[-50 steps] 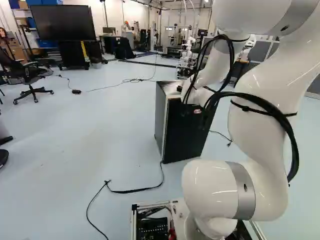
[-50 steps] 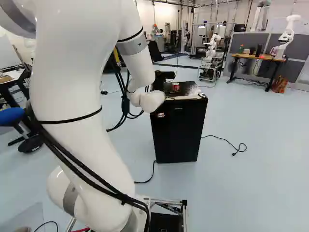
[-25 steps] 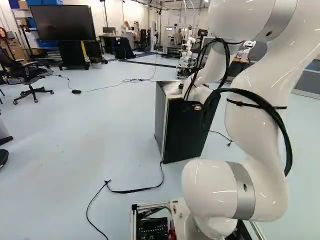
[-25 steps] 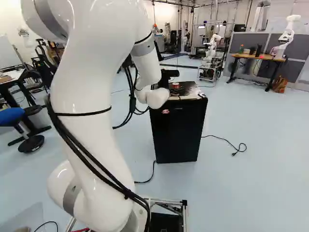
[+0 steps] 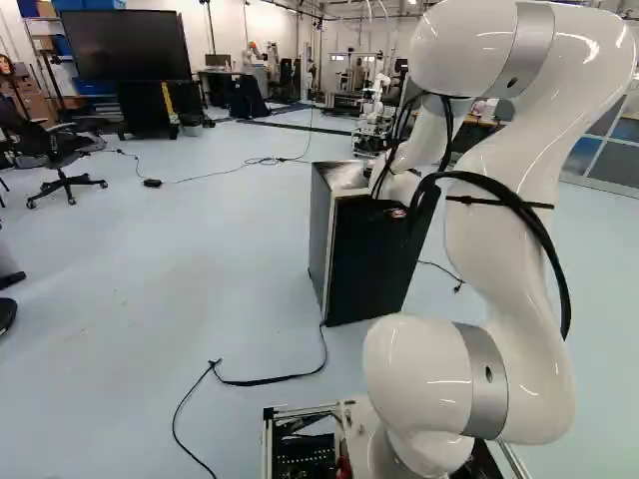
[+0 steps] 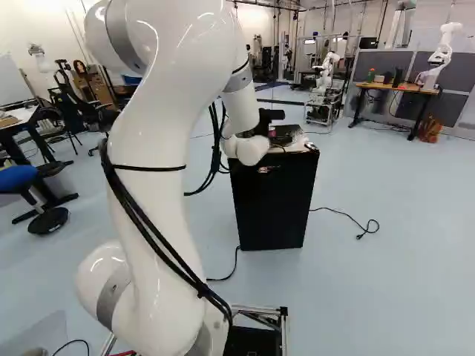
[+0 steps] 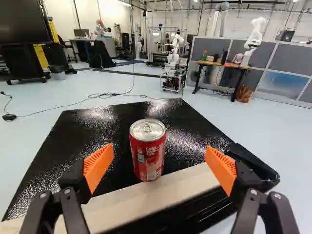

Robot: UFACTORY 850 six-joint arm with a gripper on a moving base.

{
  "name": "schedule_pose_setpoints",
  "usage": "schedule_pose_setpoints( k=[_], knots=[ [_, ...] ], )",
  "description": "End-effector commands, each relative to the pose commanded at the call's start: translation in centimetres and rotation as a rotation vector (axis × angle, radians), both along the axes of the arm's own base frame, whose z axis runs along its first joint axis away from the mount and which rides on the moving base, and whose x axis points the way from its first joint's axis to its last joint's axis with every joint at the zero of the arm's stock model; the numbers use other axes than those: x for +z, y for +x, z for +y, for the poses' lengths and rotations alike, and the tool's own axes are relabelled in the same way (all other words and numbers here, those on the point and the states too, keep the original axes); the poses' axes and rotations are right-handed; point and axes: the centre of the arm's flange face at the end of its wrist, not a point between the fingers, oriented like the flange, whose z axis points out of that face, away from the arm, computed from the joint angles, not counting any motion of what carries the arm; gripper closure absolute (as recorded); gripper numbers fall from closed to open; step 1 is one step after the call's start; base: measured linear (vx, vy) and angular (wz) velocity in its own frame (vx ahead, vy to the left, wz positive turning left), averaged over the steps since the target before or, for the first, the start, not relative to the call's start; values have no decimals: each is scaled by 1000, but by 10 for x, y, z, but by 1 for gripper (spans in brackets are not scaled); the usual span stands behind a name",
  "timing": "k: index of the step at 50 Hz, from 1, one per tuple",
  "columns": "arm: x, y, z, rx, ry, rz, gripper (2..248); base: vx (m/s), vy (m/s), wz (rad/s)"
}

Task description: Grab a drink from the fridge

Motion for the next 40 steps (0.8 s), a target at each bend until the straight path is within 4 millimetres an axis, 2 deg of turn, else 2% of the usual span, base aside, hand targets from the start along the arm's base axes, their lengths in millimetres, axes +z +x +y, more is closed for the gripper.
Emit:
schedule_pose_setpoints(
  k=[11, 25, 36, 37, 40],
  knots=[
    [-15, 17, 0, 9, 3, 9, 3, 0, 0, 0],
    [-22, 39, 6, 28, 0, -1, 3, 0, 0, 0],
    [-22, 44, 7, 32, -1, -4, 3, 0, 0, 0],
    [-22, 44, 7, 32, -1, -4, 20, 0, 0, 0],
    [-22, 44, 7, 32, -1, -4, 20, 0, 0, 0]
  ],
)
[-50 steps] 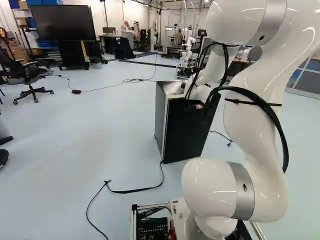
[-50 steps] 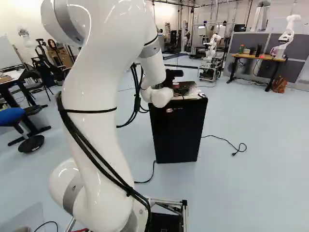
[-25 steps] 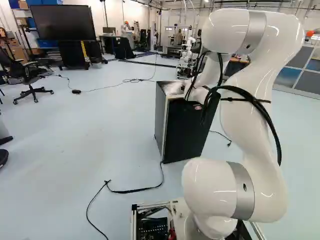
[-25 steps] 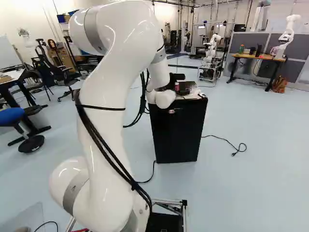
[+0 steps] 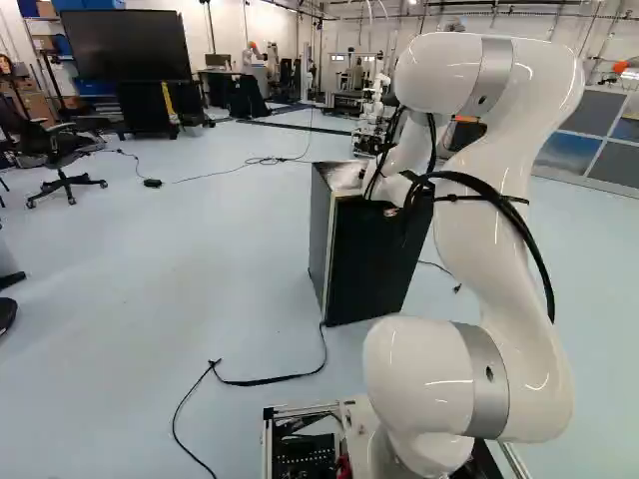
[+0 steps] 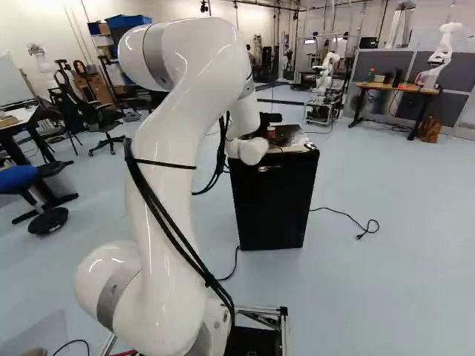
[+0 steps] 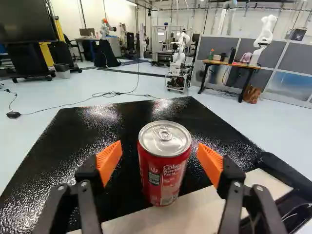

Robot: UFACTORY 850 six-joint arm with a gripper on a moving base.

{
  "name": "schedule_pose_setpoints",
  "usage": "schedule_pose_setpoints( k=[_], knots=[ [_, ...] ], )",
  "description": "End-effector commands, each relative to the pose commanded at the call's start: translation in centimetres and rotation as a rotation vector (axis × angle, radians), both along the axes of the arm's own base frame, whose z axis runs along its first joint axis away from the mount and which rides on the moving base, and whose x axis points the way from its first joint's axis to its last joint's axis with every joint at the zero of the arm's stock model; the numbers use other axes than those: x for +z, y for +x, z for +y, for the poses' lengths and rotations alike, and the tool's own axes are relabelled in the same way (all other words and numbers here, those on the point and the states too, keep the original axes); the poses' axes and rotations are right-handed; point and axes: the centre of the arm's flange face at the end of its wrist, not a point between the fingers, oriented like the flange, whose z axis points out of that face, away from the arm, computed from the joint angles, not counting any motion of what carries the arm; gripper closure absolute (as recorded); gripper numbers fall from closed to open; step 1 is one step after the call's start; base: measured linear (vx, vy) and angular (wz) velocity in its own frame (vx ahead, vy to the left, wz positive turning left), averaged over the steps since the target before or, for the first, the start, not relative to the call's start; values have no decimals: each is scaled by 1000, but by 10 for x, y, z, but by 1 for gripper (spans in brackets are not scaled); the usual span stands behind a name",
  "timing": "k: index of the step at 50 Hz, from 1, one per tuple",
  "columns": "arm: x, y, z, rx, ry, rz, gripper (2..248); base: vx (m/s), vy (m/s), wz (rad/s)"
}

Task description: Grab a drink from the fridge

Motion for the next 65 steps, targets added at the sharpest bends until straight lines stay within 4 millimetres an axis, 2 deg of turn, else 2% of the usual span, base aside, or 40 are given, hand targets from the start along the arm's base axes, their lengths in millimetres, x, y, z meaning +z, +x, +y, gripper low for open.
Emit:
schedule_pose_setpoints(
  k=[1, 2, 6, 7, 12, 13, 17, 18, 65],
  knots=[
    [0, 0, 0, 0, 0, 0, 20, 0, 0, 0],
    [0, 0, 0, 0, 0, 0, 60, 0, 0, 0],
    [0, 0, 0, 0, 0, 0, 60, 0, 0, 0],
    [0, 0, 0, 0, 0, 0, 98, 0, 0, 0],
    [0, 0, 0, 0, 0, 0, 98, 0, 0, 0],
    [1, 0, 0, 0, 0, -1, 136, 0, 0, 0],
    [4, 0, 0, 0, -1, -5, 136, 0, 0, 0],
    [5, 0, 0, 0, -2, -7, 152, 0, 0, 0],
    [58, -2, 1, 0, -25, -87, 152, 0, 0, 0]
  ],
)
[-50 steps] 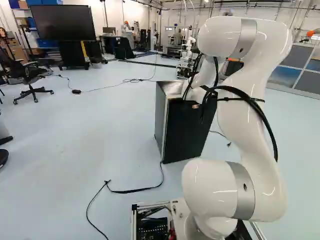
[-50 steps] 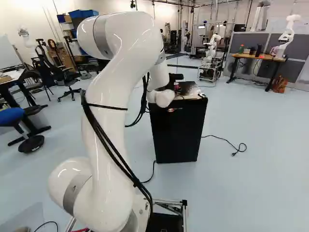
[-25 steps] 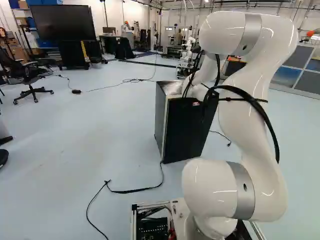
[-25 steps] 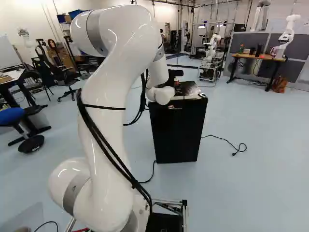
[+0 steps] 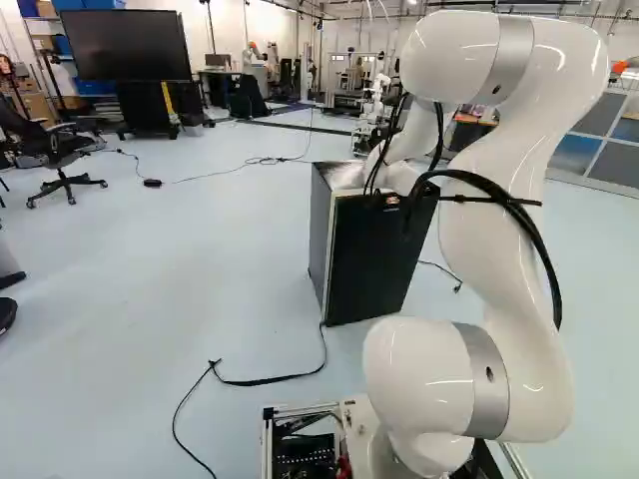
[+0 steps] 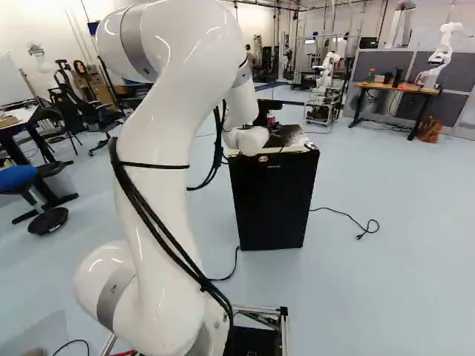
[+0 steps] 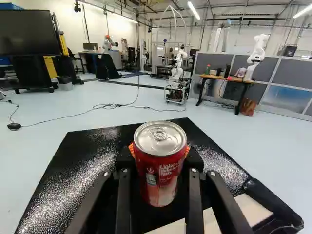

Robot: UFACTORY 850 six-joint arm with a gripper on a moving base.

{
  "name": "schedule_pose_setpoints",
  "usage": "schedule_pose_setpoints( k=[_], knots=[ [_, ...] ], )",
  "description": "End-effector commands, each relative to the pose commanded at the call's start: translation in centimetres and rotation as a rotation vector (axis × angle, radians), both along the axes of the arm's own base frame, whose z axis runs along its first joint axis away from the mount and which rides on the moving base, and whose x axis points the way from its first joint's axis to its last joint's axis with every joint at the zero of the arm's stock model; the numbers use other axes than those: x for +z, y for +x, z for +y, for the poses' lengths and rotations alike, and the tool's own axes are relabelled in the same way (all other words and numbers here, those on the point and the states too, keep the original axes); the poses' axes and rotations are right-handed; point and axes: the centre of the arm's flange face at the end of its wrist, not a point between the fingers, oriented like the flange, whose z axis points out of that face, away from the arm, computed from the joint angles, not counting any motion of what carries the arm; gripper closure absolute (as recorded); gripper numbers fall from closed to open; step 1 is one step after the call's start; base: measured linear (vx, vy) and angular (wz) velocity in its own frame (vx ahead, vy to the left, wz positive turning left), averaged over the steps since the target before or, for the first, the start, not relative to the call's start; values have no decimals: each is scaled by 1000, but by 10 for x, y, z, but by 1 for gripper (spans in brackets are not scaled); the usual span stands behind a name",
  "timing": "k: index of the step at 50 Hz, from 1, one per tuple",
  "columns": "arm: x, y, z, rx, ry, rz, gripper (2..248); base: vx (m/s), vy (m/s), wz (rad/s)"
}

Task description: Grab a drink from the fridge

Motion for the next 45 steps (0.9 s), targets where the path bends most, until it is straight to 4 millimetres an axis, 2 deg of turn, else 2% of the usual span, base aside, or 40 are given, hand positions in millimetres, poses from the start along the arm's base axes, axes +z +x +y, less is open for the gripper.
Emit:
schedule_pose_setpoints(
  k=[9, 25, 45],
  knots=[
    [8, 0, 0, 0, -3, -12, 152, 0, 0, 0],
    [9, -1, 1, 1, -4, -13, 152, 0, 0, 0],
    [12, -12, 11, 9, 1, -4, 152, 0, 0, 0]
  ],
)
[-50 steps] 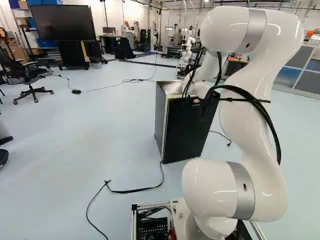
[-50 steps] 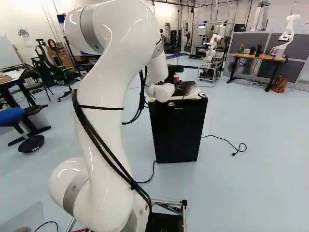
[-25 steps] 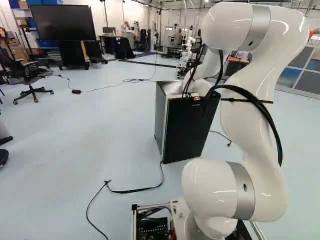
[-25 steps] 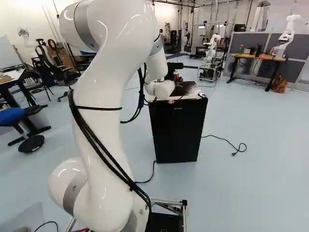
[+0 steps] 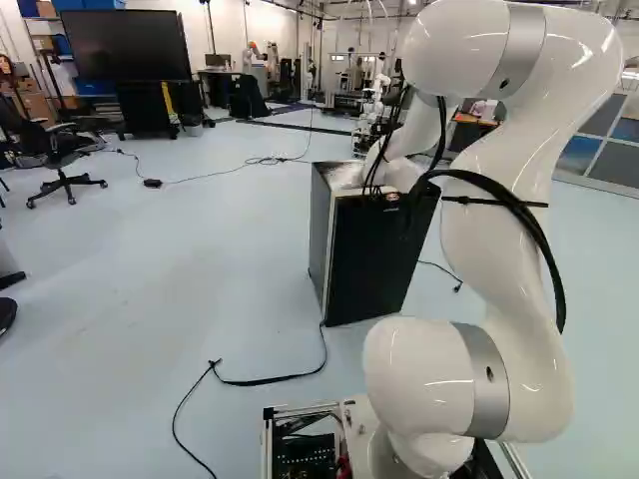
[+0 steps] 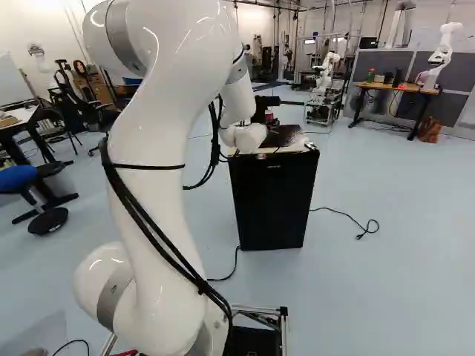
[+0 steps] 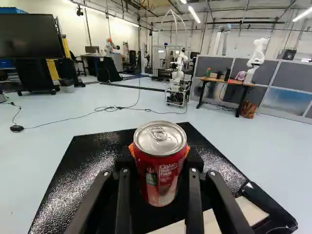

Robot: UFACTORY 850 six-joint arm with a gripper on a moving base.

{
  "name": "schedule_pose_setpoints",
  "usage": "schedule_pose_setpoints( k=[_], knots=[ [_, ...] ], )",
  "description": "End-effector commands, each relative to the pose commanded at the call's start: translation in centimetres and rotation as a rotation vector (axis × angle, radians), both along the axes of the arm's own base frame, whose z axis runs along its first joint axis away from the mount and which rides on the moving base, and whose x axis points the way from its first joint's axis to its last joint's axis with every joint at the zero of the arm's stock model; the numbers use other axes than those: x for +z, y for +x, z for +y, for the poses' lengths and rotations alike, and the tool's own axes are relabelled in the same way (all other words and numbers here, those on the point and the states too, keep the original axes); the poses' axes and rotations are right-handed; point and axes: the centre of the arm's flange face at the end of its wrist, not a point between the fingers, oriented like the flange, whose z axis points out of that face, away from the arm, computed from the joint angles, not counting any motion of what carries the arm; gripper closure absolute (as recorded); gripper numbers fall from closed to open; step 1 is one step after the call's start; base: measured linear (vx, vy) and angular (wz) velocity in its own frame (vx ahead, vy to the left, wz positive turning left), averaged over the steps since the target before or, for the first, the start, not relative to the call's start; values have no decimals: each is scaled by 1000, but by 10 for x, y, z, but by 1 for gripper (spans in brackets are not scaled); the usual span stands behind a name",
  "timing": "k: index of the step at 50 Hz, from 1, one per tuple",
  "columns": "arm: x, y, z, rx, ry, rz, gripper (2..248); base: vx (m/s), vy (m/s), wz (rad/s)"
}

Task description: Grab a drink from the fridge

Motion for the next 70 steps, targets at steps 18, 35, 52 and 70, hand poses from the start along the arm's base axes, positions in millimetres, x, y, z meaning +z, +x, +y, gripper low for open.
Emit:
schedule_pose_setpoints(
  k=[18, 35, 52, 70],
  knots=[
    [4, -22, 19, 15, 8, 16, 152, 0, 0, 0],
    [7, -54, 43, 36, 18, 40, 152, 0, 0, 0],
    [7, -99, 73, 64, 31, 71, 152, 0, 0, 0],
    [0, -161, 105, 99, 45, 111, 152, 0, 0, 0]
  ],
)
